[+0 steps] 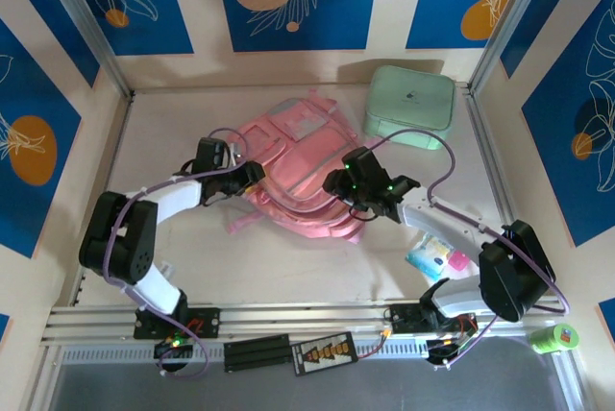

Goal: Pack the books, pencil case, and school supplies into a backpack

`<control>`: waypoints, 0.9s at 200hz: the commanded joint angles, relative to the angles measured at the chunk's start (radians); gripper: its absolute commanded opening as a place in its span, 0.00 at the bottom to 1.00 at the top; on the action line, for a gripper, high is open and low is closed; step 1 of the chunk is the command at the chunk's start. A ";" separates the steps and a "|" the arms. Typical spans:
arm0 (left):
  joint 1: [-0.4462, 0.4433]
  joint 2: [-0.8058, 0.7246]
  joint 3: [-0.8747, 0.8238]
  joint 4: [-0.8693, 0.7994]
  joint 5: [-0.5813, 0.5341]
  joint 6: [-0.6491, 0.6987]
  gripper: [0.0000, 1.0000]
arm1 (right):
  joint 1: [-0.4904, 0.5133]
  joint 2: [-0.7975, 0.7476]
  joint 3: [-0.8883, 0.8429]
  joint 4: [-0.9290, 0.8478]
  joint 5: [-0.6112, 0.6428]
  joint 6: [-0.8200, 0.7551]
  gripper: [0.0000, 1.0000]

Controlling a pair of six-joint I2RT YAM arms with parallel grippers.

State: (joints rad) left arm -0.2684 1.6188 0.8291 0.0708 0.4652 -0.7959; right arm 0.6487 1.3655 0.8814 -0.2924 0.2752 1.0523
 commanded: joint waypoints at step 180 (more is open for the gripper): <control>0.018 -0.262 -0.097 0.058 -0.025 -0.312 0.00 | -0.099 0.235 0.263 -0.125 -0.027 -0.307 0.47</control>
State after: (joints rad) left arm -0.2527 1.4136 0.6949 0.1757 0.4099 -1.0546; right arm 0.5331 1.6577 1.0992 -0.2768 0.1181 0.8200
